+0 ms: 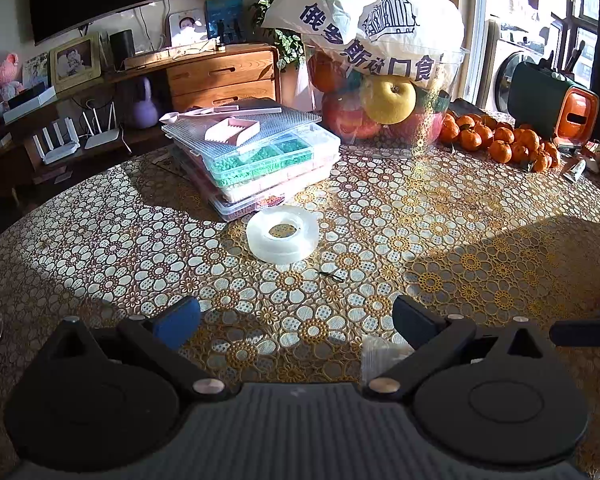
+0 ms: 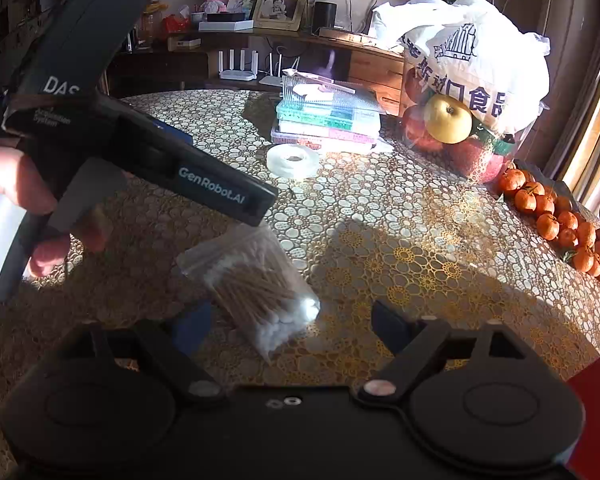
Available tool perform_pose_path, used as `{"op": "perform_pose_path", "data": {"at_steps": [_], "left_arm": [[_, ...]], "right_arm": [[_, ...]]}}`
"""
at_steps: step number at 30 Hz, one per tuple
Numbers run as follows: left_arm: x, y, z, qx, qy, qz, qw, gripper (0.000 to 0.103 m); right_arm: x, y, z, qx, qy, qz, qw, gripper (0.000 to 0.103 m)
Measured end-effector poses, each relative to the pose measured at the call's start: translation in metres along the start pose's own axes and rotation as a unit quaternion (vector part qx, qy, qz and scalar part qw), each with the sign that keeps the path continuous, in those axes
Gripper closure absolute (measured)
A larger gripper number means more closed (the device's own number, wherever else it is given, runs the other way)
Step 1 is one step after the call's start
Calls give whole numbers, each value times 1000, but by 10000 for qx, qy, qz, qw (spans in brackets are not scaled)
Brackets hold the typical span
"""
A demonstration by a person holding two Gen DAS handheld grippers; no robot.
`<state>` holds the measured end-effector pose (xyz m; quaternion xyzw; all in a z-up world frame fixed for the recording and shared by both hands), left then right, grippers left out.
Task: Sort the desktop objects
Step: 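Grasp the clear tape roll with the left gripper while the right grasps the cotton swab bag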
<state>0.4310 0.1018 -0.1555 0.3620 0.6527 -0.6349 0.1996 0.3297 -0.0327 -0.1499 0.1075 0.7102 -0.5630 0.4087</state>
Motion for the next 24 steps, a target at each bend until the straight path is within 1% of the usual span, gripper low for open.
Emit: {"op": "perform_pose_path", "data": {"at_steps": [2, 5, 11, 14, 20, 24], "left_arm": [[-1, 11, -3, 103, -124, -43, 9999, 0], [-5, 25, -6, 117, -133, -36, 9998, 0], [-19, 48, -12, -72, -60, 5, 10000, 0], [-26, 60, -13, -180, -4, -17, 9998, 0], [-32, 81, -20, -269, -122, -40, 9996, 0], [-30, 89, -24, -293, -265, -61, 9992, 0]], "right_arm": [[0, 7, -2, -52, -20, -23, 10000, 16], [-2, 17, -4, -110, -27, -31, 9999, 16], [-3, 29, -14, -233, -309, -41, 9992, 16], [-4, 32, -16, -254, -343, -46, 9991, 17], [-2, 40, -19, -303, -292, -152, 9990, 20], [-2, 42, -19, -361, -214, -159, 9990, 21]]}}
Point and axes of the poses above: each gripper's, at about its wrist camera, not at the fingertips, and y roughly the way its jaws point, z to its right, x to its underside, the point moved 9 cm from there along y, roughly the way its jaws point, and after that the axes turned 8 degrees about y, right-handed, at the moved point
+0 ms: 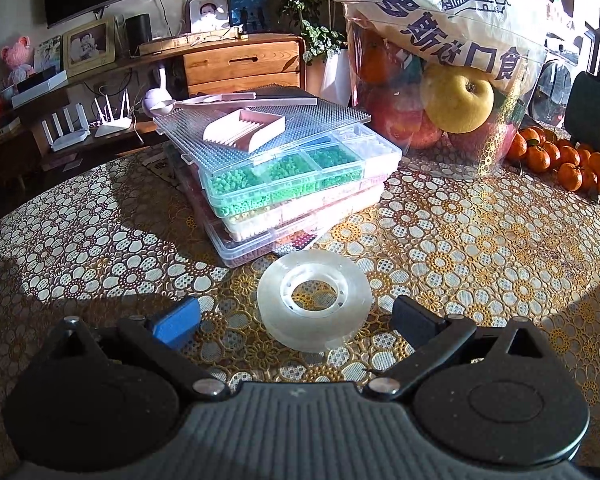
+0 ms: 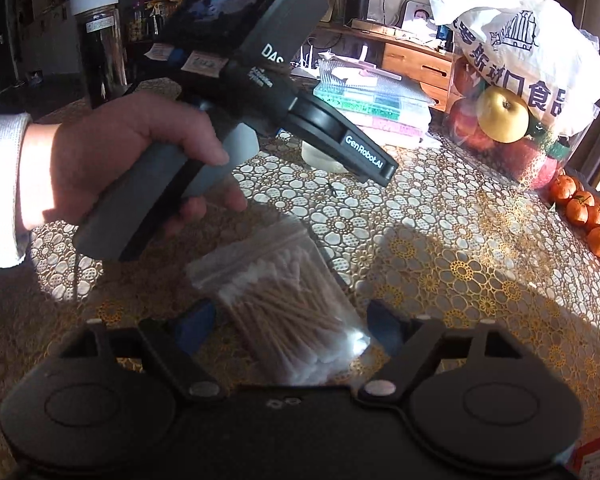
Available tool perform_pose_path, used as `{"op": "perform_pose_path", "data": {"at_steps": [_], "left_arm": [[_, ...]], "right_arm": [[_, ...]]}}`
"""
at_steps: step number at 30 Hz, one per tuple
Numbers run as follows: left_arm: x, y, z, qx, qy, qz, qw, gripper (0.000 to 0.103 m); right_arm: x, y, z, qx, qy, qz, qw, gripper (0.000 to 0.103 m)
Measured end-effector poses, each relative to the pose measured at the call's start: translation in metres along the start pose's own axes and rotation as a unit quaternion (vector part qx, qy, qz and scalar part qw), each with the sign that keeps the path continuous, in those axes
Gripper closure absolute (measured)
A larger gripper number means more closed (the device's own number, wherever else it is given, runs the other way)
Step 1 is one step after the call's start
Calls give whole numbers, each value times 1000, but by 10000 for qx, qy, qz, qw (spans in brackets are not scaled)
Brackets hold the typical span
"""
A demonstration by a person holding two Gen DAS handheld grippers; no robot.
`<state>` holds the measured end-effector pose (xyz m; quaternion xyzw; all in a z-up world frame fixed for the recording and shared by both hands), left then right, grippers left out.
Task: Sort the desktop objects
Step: 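Grasp the clear tape roll with the left gripper while the right grasps the cotton swab bag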
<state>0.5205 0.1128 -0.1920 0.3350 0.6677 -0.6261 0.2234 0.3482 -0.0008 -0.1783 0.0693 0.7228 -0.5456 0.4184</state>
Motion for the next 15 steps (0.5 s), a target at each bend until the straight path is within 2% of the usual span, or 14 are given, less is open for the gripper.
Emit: {"op": "perform_pose_path", "data": {"at_steps": [8, 11, 15], "left_arm": [[-2, 2, -1, -48, -75, 132, 9999, 2], [-2, -1, 1, -27, -50, 195, 9998, 9], [-5, -3, 4, -7, -15, 257, 9997, 26]], "right_arm": [[3, -1, 2, -109, 192, -43, 9997, 24], [3, -2, 0, -125, 175, -42, 9998, 27], [3, -4, 0, -130, 172, -41, 9998, 35]]}}
Point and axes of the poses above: each gripper's, at about its wrist camera, not at the fingertips, and y roughly the way its jaws point, z to its right, x to its underside, the point moved 9 cm from there along y, roughly the way its jaws point, and after that the axes turned 8 degrees about y, right-handed, at the moved point
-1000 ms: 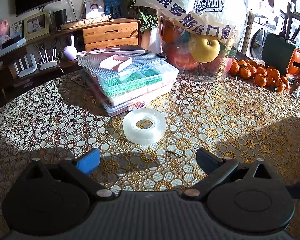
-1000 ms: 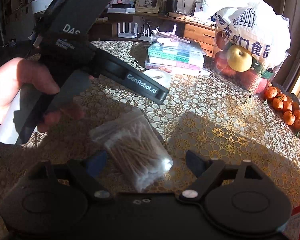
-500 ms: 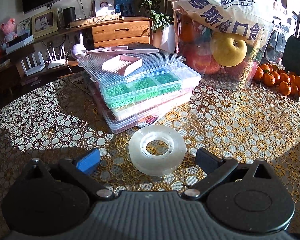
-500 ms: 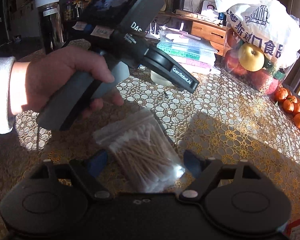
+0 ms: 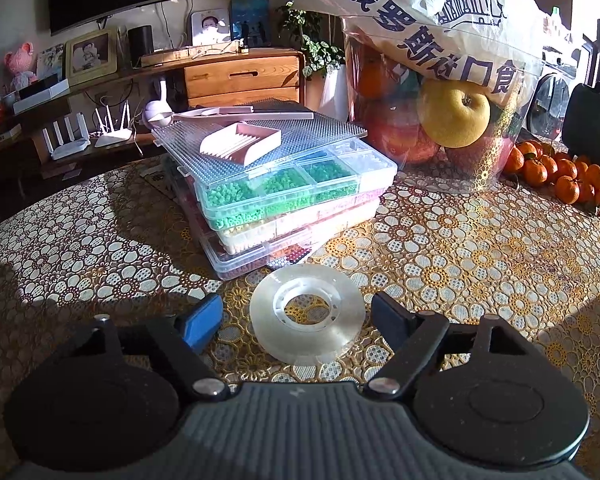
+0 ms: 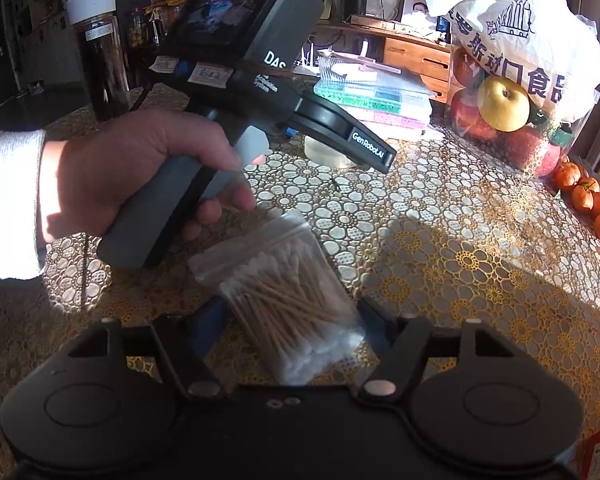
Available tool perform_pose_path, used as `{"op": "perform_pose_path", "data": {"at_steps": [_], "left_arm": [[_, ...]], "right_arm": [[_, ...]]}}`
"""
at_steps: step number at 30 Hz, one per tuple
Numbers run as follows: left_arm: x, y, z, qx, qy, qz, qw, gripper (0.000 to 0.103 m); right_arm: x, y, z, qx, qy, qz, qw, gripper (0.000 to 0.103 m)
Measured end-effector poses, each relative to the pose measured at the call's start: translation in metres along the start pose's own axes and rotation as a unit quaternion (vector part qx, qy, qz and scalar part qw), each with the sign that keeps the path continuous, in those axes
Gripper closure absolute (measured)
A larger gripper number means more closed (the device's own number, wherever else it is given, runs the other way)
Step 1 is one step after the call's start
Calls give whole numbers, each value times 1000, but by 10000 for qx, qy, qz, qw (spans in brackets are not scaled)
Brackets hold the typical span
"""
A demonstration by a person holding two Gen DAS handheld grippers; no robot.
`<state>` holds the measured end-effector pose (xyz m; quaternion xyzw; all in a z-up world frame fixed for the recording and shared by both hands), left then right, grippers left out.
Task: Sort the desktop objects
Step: 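Grasp the clear tape roll with the left gripper while the right grasps the cotton swab bag, then lift and carry the tape roll and swab bag with both grippers to the red box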
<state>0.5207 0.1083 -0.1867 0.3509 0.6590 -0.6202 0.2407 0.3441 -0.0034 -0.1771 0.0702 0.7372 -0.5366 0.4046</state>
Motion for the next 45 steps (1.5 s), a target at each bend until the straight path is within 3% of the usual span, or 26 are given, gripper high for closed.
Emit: {"op": "perform_pose_path", "data": {"at_steps": [6, 11, 24, 45], "left_arm": [[-1, -4, 9, 101, 134, 81, 9998, 44], [-1, -5, 8, 129, 83, 4, 9999, 45], [2, -49, 9, 123, 69, -121, 9998, 45], [14, -201, 56, 313, 222, -131, 9992, 45]], "right_arm": [[0, -5, 0, 47, -17, 36, 10000, 56], [1, -9, 0, 177, -63, 67, 9998, 69], [3, -38, -1, 289, 138, 144, 9994, 70], [27, -141, -5, 552, 448, 309, 9970, 70]]}}
Point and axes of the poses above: each gripper's, at about its wrist camera, not at the fingertips, and y roughly the way its jaws point, z to its right, x to its underside, the point moved 9 cm from there along y, roughly the way its jaws point, and after that the axes turned 8 degrees about y, right-handed, at the moved point
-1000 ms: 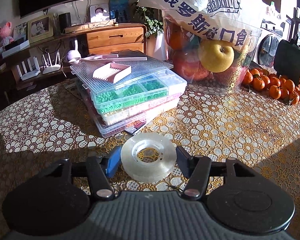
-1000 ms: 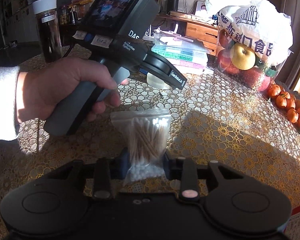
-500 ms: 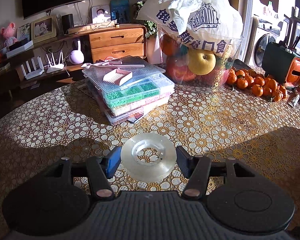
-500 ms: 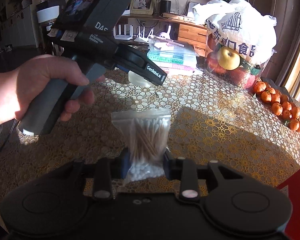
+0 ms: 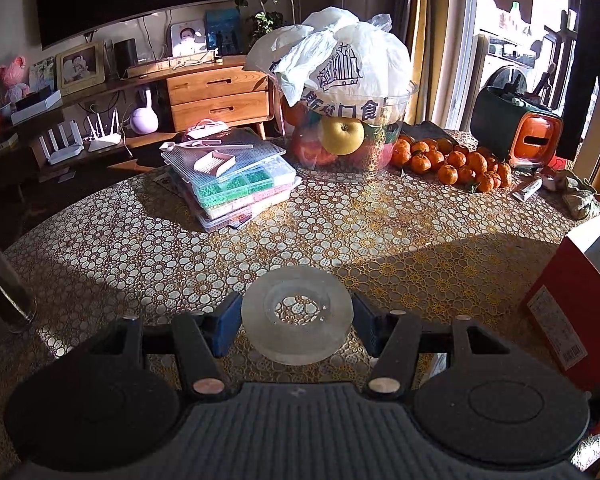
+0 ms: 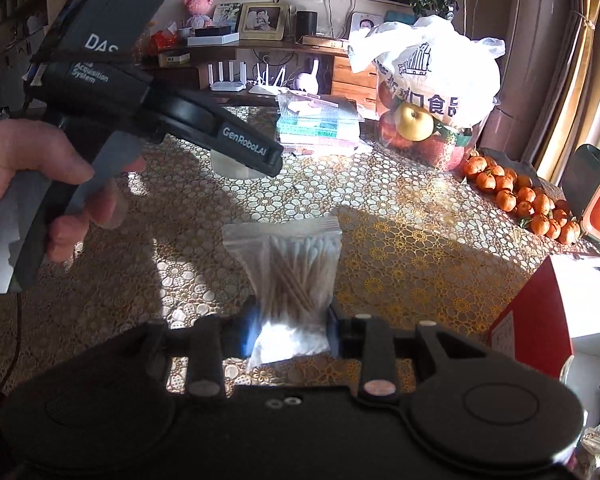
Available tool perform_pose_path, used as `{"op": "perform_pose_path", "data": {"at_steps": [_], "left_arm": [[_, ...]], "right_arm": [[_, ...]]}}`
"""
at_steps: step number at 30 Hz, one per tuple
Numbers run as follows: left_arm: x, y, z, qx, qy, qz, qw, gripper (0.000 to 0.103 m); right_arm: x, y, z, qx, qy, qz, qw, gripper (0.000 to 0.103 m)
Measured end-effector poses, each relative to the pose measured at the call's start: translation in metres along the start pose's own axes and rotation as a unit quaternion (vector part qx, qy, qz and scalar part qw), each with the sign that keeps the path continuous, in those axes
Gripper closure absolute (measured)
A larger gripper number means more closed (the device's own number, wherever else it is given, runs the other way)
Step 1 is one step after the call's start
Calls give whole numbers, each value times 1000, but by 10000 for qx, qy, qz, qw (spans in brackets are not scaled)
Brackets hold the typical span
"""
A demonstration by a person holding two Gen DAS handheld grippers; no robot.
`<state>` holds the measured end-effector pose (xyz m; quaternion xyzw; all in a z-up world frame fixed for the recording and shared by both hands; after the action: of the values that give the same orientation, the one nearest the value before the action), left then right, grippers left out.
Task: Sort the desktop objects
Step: 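Lift and carry the tape roll and swab bag with both grippers to the red box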
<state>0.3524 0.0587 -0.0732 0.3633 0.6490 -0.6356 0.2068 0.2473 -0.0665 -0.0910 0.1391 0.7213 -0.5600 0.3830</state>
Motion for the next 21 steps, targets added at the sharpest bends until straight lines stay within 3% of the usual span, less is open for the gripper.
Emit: {"op": "perform_pose_path", "data": {"at_steps": [21], "left_arm": [[8, -143, 99, 738, 341, 327, 9961, 45]], "right_arm": [[20, -122, 31, 340, 213, 349, 9986, 70]]}}
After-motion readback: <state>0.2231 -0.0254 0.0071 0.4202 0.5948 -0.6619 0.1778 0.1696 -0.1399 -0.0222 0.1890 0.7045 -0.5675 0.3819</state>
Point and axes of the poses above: each gripper's, at about its wrist camera, not at the fingertips, and y roughly the way its jaws point, z to its right, x to its underside, the point moved 9 cm from there along y, roughly the way its jaws point, and after that the axes turned 8 degrees about y, right-handed, at the moved point
